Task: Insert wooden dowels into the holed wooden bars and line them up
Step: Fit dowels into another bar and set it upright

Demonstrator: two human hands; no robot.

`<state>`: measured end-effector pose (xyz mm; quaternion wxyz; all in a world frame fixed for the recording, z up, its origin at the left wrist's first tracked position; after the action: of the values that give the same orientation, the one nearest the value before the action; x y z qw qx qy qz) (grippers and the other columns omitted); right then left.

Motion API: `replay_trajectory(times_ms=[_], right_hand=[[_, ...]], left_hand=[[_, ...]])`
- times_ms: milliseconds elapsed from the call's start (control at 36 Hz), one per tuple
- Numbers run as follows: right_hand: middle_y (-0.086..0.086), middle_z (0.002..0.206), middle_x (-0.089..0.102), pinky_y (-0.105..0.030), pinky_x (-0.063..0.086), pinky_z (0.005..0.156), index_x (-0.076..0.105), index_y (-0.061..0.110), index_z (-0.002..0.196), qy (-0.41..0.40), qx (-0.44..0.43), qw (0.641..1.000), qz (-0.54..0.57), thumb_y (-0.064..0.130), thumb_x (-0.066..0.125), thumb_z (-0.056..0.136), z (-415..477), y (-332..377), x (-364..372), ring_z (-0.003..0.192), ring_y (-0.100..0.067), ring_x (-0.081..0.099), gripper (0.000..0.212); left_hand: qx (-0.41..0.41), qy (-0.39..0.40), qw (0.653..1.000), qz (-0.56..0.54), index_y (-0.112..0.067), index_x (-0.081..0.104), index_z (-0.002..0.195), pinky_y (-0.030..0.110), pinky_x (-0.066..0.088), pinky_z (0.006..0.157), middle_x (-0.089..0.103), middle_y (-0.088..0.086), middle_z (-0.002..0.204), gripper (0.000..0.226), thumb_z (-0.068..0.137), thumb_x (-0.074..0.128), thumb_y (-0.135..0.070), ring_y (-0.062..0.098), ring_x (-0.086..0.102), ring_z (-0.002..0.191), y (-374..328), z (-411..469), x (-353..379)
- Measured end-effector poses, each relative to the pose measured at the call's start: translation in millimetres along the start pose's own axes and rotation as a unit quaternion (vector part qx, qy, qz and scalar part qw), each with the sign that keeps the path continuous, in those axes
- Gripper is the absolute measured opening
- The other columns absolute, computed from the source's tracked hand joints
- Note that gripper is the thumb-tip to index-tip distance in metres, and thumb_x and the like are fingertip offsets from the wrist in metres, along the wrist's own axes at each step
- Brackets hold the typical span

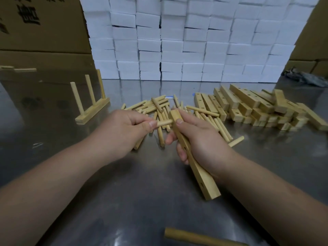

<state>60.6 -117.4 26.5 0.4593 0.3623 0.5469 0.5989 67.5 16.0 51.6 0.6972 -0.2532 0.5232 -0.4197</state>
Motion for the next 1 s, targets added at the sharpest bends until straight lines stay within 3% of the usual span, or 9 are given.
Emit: replay_trajectory(times_ms=[139,194,278,417,500,556,611,806,1000], right_hand=[[0.004,0.061,0.061,-0.021,0.036,0.038,0.043,0.03,0.136,-0.035,-0.001,0.999,-0.004,0.022,0.037,0.1,0.5,-2.1,-5.9,0.039,-0.011,0.043,0.037],[0.003,0.062,0.061,-0.021,0.036,0.038,0.044,0.03,0.135,-0.043,-0.004,0.999,-0.005,0.022,0.038,0.099,0.7,-2.8,-8.1,0.039,-0.012,0.043,0.037],[0.002,0.062,0.061,-0.021,0.036,0.038,0.047,0.033,0.129,-0.049,-0.003,0.999,0.003,0.022,0.038,0.099,1.6,-3.7,-9.3,0.039,-0.012,0.043,0.033],[0.0,0.063,0.063,-0.021,0.036,0.037,0.054,0.028,0.119,-0.069,-0.009,0.997,0.027,0.02,0.038,0.099,1.1,-1.8,-12.2,0.038,-0.013,0.044,0.027],[-0.003,0.064,0.064,-0.022,0.037,0.036,0.046,0.021,0.133,-0.107,0.007,0.993,0.048,0.02,0.038,0.099,0.8,-5.5,-19.9,0.037,-0.014,0.045,0.035],[-0.004,0.063,0.064,-0.022,0.037,0.036,0.049,0.023,0.128,-0.124,0.013,0.989,0.08,0.021,0.037,0.1,1.5,-7.8,-24.2,0.037,-0.014,0.045,0.031],[-0.003,0.062,0.064,-0.022,0.038,0.036,0.053,0.028,0.116,-0.126,0.014,0.987,0.098,0.021,0.036,0.1,3.6,-8.5,-25.1,0.038,-0.013,0.045,0.024],[-0.007,0.065,0.064,-0.024,0.041,0.038,0.045,0.011,0.128,-0.107,0.046,0.987,0.108,0.021,0.033,0.101,17.0,-20.5,-20.4,0.04,-0.017,0.049,0.031],[-0.009,0.067,0.067,-0.023,0.044,0.039,0.051,0.016,0.108,-0.041,0.059,0.989,0.133,0.018,0.03,0.101,15.5,-19.7,-11.0,0.04,-0.018,0.05,0.022]], left_hand=[[-0.034,0.023,0.997,-0.065,-0.036,0.072,0.063,0.023,0.026,0.049,0.036,-0.01,0.039,0.028,0.086,0.057,-0.033,0.003,0.031,0.036,11.0,3.8,11.8],[-0.033,0.016,0.996,-0.078,-0.043,0.07,0.061,0.024,0.026,0.051,0.034,-0.007,0.044,0.028,0.085,0.056,-0.037,0.007,0.03,0.04,12.2,4.5,14.0],[-0.009,0.003,0.998,-0.059,-0.05,0.068,0.065,0.021,0.026,0.042,0.033,-0.002,0.05,0.024,0.084,0.057,-0.041,0.008,0.027,0.041,8.9,4.5,11.4],[0.012,-0.035,0.994,-0.102,-0.027,0.065,0.056,0.011,0.025,0.036,0.045,-0.011,0.038,0.031,0.086,0.057,-0.034,0.001,0.034,0.033,-1.8,2.0,7.5],[-0.03,-0.041,0.971,-0.233,-0.023,0.06,0.075,0.014,0.03,0.038,0.06,-0.004,0.05,0.016,0.09,0.053,-0.024,0.004,0.038,0.037,1.9,1.7,8.8],[-0.044,-0.025,0.959,-0.277,-0.018,0.056,0.078,0.017,0.032,0.039,0.065,-0.001,0.057,0.014,0.091,0.051,-0.017,0.009,0.037,0.039,4.3,1.0,10.8],[-0.037,-0.018,0.964,-0.264,-0.018,0.055,0.077,0.015,0.033,0.039,0.067,-0.001,0.061,0.016,0.09,0.05,-0.011,0.01,0.038,0.04,6.1,0.3,9.1],[-0.006,-0.052,0.983,-0.175,-0.025,0.059,0.075,0.012,0.034,0.04,0.064,-0.012,0.059,0.019,0.089,0.056,-0.014,0.001,0.042,0.041,13.2,8.8,1.7],[0.023,-0.067,0.991,-0.11,-0.03,0.059,0.071,0.014,0.037,0.045,0.059,-0.015,0.054,0.017,0.085,0.06,-0.021,-0.002,0.045,0.043,13.5,11.8,3.1]])
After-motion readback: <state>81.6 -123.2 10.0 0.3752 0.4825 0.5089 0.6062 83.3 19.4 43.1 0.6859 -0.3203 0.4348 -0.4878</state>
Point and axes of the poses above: each hand's wrist, its own z-axis towards the middle knuckle, its own x-axis out of the palm, y = z × x, the point moved 9 cm from there along z, towards the middle knuckle
